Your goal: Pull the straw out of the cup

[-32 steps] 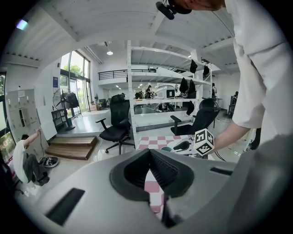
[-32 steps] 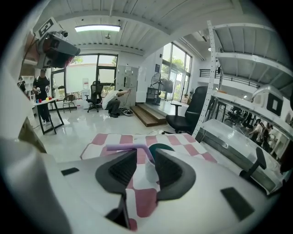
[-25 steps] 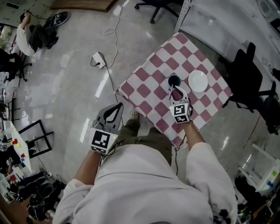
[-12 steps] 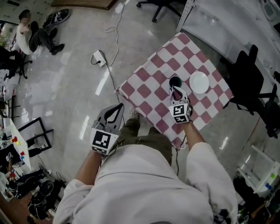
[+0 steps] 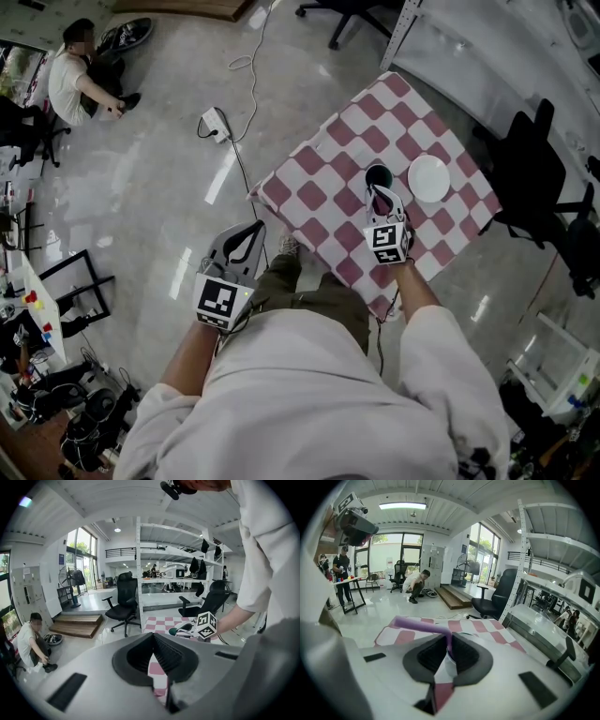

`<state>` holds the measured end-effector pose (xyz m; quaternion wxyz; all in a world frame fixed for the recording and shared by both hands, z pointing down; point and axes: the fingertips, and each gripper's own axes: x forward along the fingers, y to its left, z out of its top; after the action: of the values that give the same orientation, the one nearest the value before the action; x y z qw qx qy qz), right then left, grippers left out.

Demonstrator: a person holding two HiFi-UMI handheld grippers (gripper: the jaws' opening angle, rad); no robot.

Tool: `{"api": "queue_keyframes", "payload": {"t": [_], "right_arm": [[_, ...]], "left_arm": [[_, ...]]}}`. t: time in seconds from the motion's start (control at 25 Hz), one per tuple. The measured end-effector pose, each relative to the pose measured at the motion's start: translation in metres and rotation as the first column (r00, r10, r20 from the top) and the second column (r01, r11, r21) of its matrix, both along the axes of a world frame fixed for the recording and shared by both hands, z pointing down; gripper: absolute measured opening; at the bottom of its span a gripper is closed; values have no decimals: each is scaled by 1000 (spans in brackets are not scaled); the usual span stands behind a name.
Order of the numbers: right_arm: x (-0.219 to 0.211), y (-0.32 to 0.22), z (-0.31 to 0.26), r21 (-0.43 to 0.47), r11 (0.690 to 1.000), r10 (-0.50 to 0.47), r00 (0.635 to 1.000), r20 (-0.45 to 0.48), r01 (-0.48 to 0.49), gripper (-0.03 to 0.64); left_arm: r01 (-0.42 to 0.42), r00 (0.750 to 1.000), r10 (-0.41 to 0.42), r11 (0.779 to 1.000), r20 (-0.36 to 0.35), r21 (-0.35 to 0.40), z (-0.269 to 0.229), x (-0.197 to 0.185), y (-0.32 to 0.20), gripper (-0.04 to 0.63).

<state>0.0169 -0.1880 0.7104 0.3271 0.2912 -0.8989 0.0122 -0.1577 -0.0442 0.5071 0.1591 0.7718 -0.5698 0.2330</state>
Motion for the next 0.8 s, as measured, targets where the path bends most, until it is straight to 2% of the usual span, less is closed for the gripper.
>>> {"api": "queue_keyframes", "payload": {"t": [0.4,0.8], "right_arm": [[6,-2,-34,36,999,38,999,29,-39,38],[16,17,-104,86,992,80,993,90,-88,37]], "left_arm": [[-30,999,30,999,-26,32,-6,10,-8,5],[-112,991,118,990,-69,87,-18,29,-24,5]]}}
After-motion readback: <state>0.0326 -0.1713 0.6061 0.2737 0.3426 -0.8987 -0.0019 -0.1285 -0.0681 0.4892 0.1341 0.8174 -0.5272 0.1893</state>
